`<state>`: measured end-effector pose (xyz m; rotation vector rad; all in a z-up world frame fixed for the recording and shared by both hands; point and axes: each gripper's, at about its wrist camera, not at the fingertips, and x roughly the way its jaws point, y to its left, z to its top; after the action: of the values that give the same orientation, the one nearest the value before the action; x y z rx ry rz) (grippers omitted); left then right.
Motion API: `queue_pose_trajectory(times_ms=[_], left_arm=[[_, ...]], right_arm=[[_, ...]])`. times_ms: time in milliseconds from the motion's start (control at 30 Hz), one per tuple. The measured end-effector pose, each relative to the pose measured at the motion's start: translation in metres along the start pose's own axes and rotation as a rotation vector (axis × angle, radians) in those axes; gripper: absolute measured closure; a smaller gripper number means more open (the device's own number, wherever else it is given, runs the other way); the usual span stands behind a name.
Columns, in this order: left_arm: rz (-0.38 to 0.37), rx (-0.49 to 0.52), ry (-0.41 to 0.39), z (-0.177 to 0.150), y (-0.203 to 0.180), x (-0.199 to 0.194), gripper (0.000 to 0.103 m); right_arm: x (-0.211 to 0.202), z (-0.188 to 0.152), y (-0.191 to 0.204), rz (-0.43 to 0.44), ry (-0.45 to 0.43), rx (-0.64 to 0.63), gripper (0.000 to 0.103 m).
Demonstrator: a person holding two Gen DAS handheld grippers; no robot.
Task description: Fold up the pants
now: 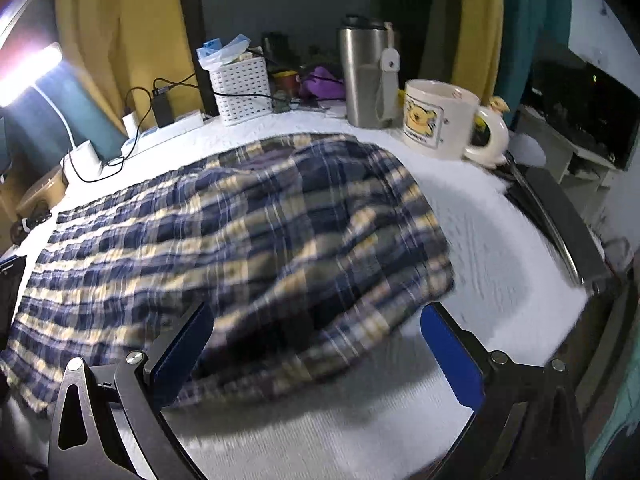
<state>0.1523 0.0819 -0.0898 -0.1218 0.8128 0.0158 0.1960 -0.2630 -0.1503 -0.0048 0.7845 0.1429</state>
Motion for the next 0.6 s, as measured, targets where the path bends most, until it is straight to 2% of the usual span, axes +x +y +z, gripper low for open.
queue_pose_trajectory(times_ms=[167,333,367,400,600], left_arm=[[0.002,-0.022,0.001,-0.013,-0.007,-0.01,0.059],[-0.009,-0.019,0.036,-0.026,-0.017,-0.013,0.059],[-0.006,-0.011,0.043,-0.027,-0.02,-0.014,0.059],[-0.003,-0.006,0.047,-0.028,-0.023,-0.014,0.059],[0.016,-0.001,0.045,-0.028,-0.032,-0.019,0.059]], right_arm=[[-0.001,-0.008,-0.016,0.032,0.038,0.039,0.0],[-0.002,-0.013,-0.027,0.088,0.044,0.057,0.0],[-0.002,-0.013,-0.027,0.088,0.044,0.057,0.0],[0.003,-0.015,-0.031,0.131,0.066,0.08,0.0],[0.012,-0.009,-0.036,0.172,0.068,0.081,0.0]])
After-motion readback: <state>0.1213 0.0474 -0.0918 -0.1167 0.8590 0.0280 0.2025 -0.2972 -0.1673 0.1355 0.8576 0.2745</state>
